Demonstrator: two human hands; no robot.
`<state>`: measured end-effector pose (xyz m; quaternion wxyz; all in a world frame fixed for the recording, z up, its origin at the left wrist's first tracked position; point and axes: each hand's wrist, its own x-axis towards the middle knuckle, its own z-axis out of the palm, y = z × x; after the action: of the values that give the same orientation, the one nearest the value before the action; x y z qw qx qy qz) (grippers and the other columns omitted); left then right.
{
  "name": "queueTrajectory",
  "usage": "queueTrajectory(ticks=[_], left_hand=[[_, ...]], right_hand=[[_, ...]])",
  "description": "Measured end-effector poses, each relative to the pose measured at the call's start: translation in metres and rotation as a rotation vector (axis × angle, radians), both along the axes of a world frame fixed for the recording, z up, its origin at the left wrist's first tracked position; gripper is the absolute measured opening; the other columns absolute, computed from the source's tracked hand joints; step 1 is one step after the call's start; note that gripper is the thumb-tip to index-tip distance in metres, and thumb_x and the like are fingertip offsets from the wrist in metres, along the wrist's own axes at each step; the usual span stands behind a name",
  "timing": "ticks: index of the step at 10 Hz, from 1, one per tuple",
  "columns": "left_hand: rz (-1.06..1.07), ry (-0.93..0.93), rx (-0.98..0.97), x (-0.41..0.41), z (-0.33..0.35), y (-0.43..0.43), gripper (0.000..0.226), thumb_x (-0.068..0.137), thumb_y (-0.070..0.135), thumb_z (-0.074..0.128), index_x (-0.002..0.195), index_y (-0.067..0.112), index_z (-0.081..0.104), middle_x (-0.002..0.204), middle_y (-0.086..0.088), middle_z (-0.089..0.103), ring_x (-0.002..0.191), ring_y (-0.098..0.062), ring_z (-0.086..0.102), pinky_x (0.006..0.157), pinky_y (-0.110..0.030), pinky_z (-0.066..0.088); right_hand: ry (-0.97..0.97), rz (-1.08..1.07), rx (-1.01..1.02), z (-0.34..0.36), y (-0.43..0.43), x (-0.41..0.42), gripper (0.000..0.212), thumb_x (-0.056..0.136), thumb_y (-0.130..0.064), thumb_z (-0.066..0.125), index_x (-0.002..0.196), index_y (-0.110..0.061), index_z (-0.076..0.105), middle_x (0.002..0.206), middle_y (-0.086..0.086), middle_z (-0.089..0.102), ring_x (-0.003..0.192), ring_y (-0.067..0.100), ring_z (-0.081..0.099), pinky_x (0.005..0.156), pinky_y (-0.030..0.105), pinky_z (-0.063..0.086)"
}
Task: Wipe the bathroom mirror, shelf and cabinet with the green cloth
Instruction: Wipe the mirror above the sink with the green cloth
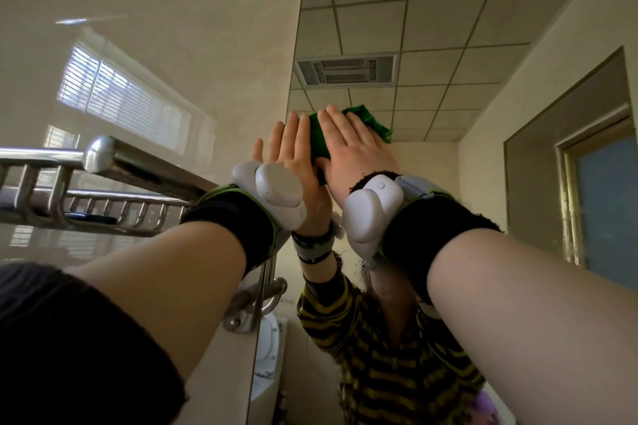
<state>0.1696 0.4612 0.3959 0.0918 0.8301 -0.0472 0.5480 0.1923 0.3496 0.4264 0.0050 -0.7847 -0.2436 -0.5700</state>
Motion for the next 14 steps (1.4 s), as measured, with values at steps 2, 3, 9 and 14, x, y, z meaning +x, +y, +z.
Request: queueTrajectory(ticks=[2, 3, 9, 14], left_hand=[[0.069, 0.017, 0.075, -0.017, -0.002, -0.004, 0.073, 0.097, 0.029, 0.041, 0.149, 0.015, -0.008, 0.156, -0.008, -0.014, 0.144, -0.025, -0.01, 0.116, -0.045, -0.005], [0.047, 0.005, 0.113, -0.02, 0.0, -0.013, 0.069, 0.098, 0.023, 0.038, 0.149, 0.009, -0.007, 0.157, -0.009, -0.011, 0.144, -0.022, -0.008, 0.116, -0.034, -0.003], [0.049, 0.04, 0.125, -0.024, -0.003, -0.019, 0.062, 0.098, 0.043, 0.034, 0.149, 0.036, -0.001, 0.156, -0.015, -0.002, 0.143, -0.033, 0.001, 0.114, -0.043, 0.019], [0.028, 0.071, 0.101, -0.026, -0.024, -0.016, 0.056, 0.098, 0.031, 0.041, 0.147, 0.032, 0.014, 0.15, -0.016, 0.015, 0.138, -0.031, 0.018, 0.107, -0.04, 0.029]], right_hand=[[0.068, -0.003, -0.024, -0.008, -0.006, -0.009, 0.072, 0.092, -0.026, 0.04, 0.148, -0.024, -0.006, 0.155, -0.011, -0.013, 0.142, 0.013, -0.007, 0.112, 0.029, -0.001], [0.072, 0.008, -0.056, -0.016, -0.015, -0.016, 0.076, 0.092, -0.03, 0.041, 0.147, -0.023, -0.011, 0.154, -0.009, -0.017, 0.142, 0.013, -0.008, 0.112, 0.027, -0.003], [0.05, -0.415, 0.173, -0.067, -0.114, -0.028, 0.089, 0.067, -0.086, 0.002, 0.135, -0.04, -0.031, 0.135, -0.011, -0.046, 0.134, 0.025, -0.032, 0.102, 0.052, -0.024], [0.177, -0.393, 0.094, -0.059, -0.118, -0.032, 0.105, 0.054, -0.095, 0.018, 0.119, -0.045, -0.047, 0.119, -0.017, -0.061, 0.119, 0.021, -0.051, 0.087, 0.046, -0.039]])
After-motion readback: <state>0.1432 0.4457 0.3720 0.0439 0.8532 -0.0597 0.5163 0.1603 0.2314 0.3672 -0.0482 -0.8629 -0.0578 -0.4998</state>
